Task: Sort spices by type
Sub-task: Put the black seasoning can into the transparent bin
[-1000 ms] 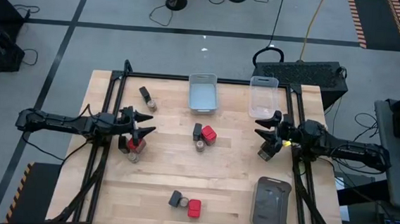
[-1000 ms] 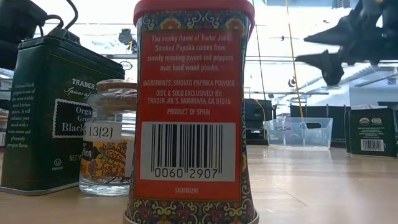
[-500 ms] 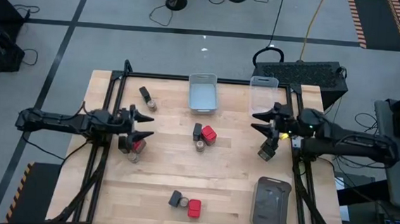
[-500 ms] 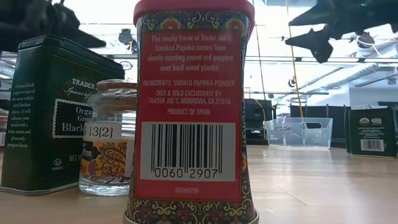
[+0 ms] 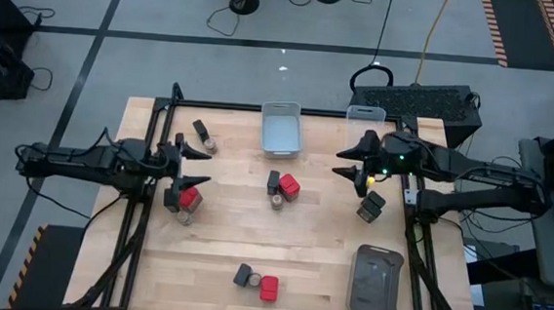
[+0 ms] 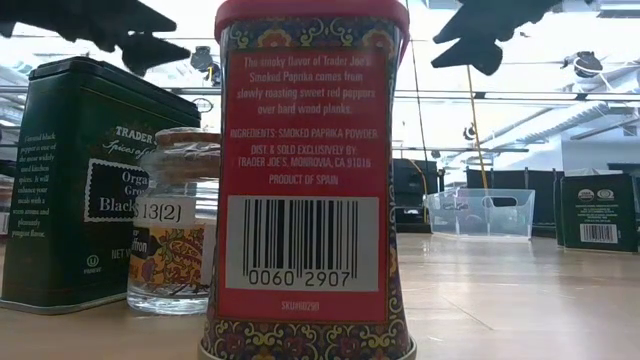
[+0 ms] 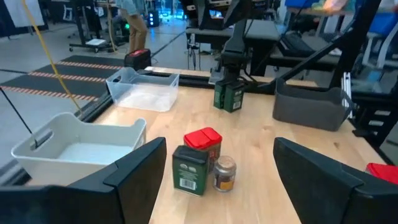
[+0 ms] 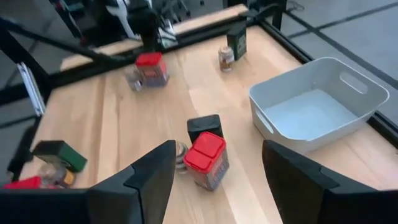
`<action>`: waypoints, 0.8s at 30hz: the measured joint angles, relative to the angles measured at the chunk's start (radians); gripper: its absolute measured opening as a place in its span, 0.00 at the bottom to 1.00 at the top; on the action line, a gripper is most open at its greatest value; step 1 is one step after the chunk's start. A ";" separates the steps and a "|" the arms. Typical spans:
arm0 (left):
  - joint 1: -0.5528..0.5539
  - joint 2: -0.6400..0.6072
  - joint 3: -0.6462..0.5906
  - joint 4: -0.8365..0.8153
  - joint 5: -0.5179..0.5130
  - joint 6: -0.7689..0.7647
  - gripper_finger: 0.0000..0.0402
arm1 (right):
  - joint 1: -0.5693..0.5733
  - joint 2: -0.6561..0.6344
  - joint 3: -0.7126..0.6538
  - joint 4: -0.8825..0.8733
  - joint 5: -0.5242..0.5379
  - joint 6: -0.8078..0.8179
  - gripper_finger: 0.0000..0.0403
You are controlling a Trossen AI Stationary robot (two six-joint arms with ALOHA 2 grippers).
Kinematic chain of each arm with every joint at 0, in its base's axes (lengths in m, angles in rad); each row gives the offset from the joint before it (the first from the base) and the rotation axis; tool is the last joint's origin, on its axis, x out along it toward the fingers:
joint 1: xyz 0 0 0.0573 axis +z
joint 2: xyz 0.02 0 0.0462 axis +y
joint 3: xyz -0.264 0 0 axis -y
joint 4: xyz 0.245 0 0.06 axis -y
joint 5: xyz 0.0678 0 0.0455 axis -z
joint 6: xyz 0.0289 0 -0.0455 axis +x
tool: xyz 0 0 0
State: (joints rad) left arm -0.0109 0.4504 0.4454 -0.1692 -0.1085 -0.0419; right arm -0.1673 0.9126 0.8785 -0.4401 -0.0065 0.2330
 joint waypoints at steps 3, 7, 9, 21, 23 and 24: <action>0.000 0.058 0.057 -0.010 0.000 0.029 0.75 | 0.000 0.051 0.064 -0.079 0.000 -0.023 0.55; 0.000 0.135 0.136 -0.046 -0.003 0.070 0.75 | 0.000 0.113 0.146 -0.215 0.000 -0.051 0.55; 0.000 0.174 0.174 -0.070 -0.015 0.079 0.75 | 0.000 0.140 0.179 -0.291 0.001 -0.062 0.55; 0.000 0.319 0.251 -0.086 -0.027 0.134 0.75 | -0.003 0.227 0.224 -0.664 0.007 0.052 0.55; 0.000 0.335 0.251 -0.085 -0.027 0.130 0.75 | -0.003 0.238 0.224 -0.706 0.007 0.097 0.55; 0.000 0.342 0.251 -0.085 -0.027 0.130 0.75 | -0.003 0.243 0.224 -0.726 0.007 0.122 0.55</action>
State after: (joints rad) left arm -0.0109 0.7927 0.6964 -0.2546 -0.1352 0.0876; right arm -0.1707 1.1558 1.1027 -1.1664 0.0006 0.3553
